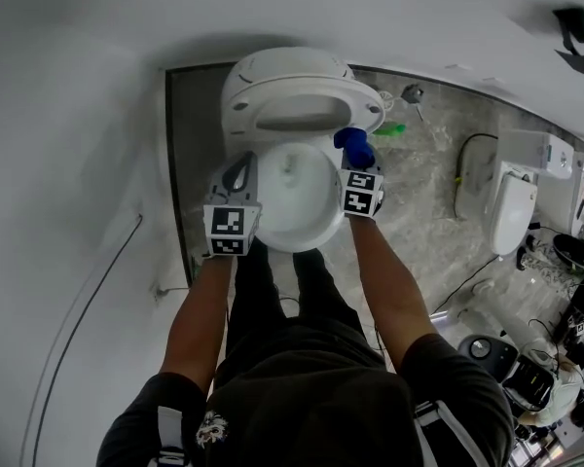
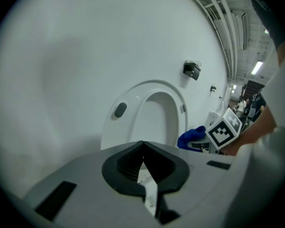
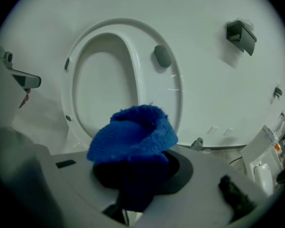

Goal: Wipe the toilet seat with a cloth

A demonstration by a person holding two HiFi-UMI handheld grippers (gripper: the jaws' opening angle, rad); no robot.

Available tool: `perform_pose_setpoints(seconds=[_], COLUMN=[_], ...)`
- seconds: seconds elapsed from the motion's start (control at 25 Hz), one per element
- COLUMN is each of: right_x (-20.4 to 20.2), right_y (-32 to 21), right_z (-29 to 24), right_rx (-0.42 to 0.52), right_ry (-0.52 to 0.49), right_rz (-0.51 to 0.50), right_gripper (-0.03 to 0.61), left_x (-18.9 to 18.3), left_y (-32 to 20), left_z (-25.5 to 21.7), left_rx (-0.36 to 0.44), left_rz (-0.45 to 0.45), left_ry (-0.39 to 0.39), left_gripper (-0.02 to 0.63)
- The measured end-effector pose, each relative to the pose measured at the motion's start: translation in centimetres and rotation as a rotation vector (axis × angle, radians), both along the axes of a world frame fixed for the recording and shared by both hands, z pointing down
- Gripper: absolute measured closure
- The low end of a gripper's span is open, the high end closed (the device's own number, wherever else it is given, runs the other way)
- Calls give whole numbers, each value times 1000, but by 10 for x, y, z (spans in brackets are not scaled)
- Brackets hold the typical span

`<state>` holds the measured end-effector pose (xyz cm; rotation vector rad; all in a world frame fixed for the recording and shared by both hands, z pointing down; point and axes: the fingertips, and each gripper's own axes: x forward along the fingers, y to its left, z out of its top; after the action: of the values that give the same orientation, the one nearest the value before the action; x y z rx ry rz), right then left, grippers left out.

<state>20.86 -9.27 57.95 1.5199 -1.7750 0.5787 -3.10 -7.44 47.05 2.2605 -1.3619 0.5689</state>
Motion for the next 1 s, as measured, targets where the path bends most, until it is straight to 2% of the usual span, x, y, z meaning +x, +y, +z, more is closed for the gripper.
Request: perform_pose_setpoints(seconds=[0.52, 0.72, 1.0], right_x=[-9, -40, -109], right_y=[14, 19, 29], right_z=[105, 130, 137], right_rx=[-164, -197, -195], right_ry=[110, 119, 67], right_rz=[-71, -137, -219], right_gripper=[486, 486, 486], left_x=[-26, -46, -80], left_y=[23, 33, 38], left_z=[55, 75, 78], left_rx=[-54, -82, -81], left_rz=[3, -23, -86], left_ry=[-16, -21, -32], left_gripper=[604, 604, 604])
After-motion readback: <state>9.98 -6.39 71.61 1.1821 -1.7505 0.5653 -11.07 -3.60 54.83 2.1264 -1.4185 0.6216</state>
